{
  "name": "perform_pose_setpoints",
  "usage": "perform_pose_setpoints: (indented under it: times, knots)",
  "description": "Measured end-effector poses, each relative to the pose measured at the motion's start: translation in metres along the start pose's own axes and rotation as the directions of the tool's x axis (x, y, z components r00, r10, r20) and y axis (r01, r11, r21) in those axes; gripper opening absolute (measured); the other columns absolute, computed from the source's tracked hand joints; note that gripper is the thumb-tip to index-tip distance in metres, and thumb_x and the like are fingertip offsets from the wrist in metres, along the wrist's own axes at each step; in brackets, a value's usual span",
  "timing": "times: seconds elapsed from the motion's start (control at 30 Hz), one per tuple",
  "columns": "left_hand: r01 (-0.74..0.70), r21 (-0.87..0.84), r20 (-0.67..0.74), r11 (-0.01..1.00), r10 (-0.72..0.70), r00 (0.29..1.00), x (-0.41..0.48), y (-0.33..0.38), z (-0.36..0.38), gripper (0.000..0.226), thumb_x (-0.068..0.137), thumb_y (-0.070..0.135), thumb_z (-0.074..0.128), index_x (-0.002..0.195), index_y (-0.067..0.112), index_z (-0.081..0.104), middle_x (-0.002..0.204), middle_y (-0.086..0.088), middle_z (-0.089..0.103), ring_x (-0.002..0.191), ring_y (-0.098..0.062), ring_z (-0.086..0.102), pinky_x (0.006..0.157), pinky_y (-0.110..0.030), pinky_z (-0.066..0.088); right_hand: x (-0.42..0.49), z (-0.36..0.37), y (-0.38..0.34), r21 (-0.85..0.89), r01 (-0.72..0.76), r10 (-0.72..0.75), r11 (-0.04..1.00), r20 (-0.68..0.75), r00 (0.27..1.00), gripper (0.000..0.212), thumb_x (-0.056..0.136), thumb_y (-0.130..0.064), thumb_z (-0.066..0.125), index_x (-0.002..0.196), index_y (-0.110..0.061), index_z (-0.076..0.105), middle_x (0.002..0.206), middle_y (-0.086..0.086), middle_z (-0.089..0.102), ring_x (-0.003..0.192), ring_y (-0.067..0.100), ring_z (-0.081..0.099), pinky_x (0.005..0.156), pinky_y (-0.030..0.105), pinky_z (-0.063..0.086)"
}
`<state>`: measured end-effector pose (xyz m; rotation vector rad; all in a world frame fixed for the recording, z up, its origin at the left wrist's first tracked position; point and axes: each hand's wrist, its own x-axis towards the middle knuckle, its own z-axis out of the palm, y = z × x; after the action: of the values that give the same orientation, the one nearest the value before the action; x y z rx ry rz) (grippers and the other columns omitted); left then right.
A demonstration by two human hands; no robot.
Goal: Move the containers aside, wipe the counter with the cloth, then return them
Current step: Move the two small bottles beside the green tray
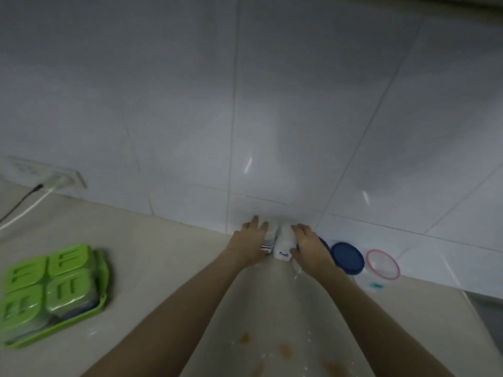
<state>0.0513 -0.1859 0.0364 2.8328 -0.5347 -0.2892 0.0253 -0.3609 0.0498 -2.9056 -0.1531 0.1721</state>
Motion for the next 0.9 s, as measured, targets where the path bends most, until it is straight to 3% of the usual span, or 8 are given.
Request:
perform_pose_setpoints:
  times: [0.13, 0.3, 0.4, 0.67, 0.9]
  knots:
    - [0.024, -0.069, 0.017, 0.997, -0.023, 1.0, 0.016, 0.005, 0.0, 0.085, 0.087, 0.024, 0.064, 0.152, 0.014, 0.012, 0.161, -0.013, 0.007, 0.139, -0.034, 0.029, 0.108, -0.052, 0.038, 0.022, 0.009, 0.005, 0.019, 0.022, -0.021, 1.0, -0.03, 0.999, 0.059, 0.094, -0.009, 0.048, 0.148, -0.011, 0.022, 0.153, 0.015, 0.022, 0.131, 0.03, 0.04, 0.099, 0.039, 0.045]
    - [0.085, -0.059, -0.056, 0.995, -0.089, 0.994, 0.023, 0.007, 0.009, 0.076, 0.089, 0.02, 0.06, 0.151, 0.012, 0.016, 0.14, -0.022, 0.033, 0.115, -0.04, 0.05, 0.093, -0.048, 0.049, 0.034, 0.012, 0.008, 0.042, 0.016, -0.014, 0.999, -0.041, 0.999, 0.059, 0.089, -0.02, 0.062, 0.14, -0.007, 0.033, 0.143, 0.017, 0.031, 0.125, 0.03, 0.045, 0.102, 0.036, 0.043]
    - [0.055, -0.122, -0.099, 0.991, -0.067, 0.993, 0.023, 0.011, 0.01, 0.069, 0.085, 0.015, 0.066, 0.142, 0.006, 0.028, 0.13, -0.022, 0.044, 0.107, -0.04, 0.057, 0.086, -0.046, 0.051, 0.036, 0.012, 0.007, 0.084, -0.006, 0.008, 0.996, -0.025, 1.0, 0.056, 0.086, -0.017, 0.065, 0.134, -0.004, 0.039, 0.135, 0.018, 0.039, 0.12, 0.032, 0.048, 0.098, 0.039, 0.045]
    - [0.052, -0.202, -0.057, 0.978, -0.064, 0.996, -0.019, -0.023, -0.001, 0.058, 0.084, 0.02, 0.067, 0.133, 0.004, 0.039, 0.127, -0.02, 0.047, 0.111, -0.041, 0.054, 0.093, -0.044, 0.046, 0.019, 0.009, -0.018, 0.149, 0.042, -0.033, 0.988, -0.059, 0.998, 0.053, 0.08, -0.017, 0.068, 0.127, -0.005, 0.046, 0.125, 0.017, 0.047, 0.11, 0.035, 0.052, 0.088, 0.039, 0.044]
    - [0.223, -0.174, -0.037, 0.959, -0.232, 0.972, -0.088, -0.114, -0.041, 0.056, 0.082, 0.029, 0.069, 0.129, 0.007, 0.046, 0.124, -0.018, 0.05, 0.111, -0.038, 0.055, 0.093, -0.041, 0.047, 0.018, 0.013, -0.118, 0.164, 0.15, -0.152, 0.975, -0.002, 0.988, 0.055, 0.076, -0.016, 0.071, 0.127, -0.01, 0.049, 0.126, 0.014, 0.047, 0.112, 0.034, 0.053, 0.093, 0.04, 0.047]
